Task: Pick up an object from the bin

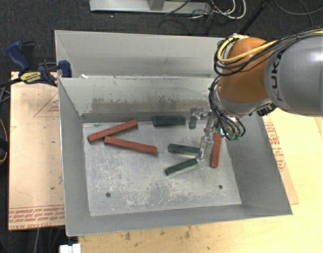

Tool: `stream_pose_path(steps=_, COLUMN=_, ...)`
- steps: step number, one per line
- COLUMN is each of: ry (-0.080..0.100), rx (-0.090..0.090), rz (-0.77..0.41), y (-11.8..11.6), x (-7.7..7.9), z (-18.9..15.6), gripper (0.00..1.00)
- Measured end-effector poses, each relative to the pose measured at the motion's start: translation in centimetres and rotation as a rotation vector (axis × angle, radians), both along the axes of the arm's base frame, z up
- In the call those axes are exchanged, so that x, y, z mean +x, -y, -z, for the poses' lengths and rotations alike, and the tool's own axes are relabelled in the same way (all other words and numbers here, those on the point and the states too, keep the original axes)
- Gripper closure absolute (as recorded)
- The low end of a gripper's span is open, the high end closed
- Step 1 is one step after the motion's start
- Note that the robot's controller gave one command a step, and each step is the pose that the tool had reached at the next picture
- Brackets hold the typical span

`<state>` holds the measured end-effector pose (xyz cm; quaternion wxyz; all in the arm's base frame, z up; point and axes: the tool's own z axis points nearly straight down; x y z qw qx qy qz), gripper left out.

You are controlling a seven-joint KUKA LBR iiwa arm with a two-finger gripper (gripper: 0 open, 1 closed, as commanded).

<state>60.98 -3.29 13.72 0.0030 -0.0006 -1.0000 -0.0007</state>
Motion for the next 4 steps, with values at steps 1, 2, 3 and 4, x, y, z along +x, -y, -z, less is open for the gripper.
stream_pose_path(steps=1, ry=0.008, rx=-0.001, rz=-0.001, y=0.0, x=0.2, z=-0.4, gripper=0.0)
stream_pose_path(steps=2, ry=0.017, rx=0.0, rz=-0.183, y=-0.5, x=-1.6, z=5.9, gripper=1.0)
stream_pose_path(steps=3, ry=0.014, rx=0.0, rz=-0.184, y=-0.4, x=-1.8, z=6.5, gripper=0.0)
stream_pose_path(steps=4, ry=0.014, rx=-0.001, rz=-0.184, y=-0.4, x=-1.6, z=5.9, gripper=1.0)
